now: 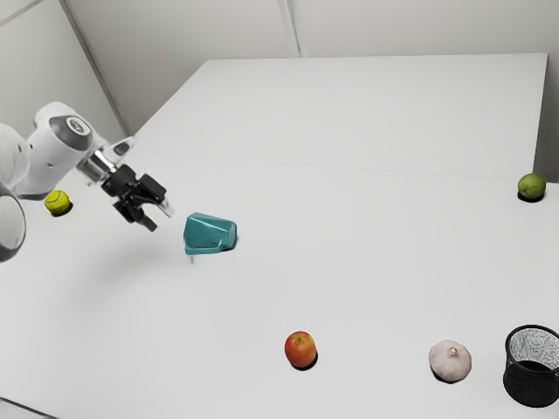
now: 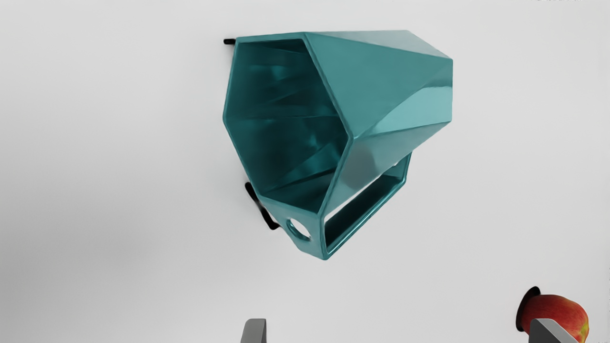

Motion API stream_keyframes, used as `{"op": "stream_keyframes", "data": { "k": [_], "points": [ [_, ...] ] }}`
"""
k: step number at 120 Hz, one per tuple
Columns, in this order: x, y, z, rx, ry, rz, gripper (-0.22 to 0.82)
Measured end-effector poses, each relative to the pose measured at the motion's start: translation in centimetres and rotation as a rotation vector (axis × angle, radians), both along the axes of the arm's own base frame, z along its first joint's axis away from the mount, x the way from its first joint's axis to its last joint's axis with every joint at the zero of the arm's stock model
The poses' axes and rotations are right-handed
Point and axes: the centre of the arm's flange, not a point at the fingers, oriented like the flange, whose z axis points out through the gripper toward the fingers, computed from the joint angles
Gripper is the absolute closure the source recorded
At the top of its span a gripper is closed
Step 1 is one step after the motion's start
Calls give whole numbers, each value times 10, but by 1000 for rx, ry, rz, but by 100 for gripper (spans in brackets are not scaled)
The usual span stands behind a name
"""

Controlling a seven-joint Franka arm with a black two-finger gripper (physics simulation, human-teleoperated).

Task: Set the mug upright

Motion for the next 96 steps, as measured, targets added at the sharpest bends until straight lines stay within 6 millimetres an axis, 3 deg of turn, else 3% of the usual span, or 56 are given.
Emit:
{"op": "stream_keyframes", "data": {
  "k": [17,34,96],
  "points": [
    [4,8,-24,-52,-62,-26,1],
    [11,3,-39,-93,-120,-55,1],
    [21,-23,-69,-203,-171,-4,5]
  ]
}}
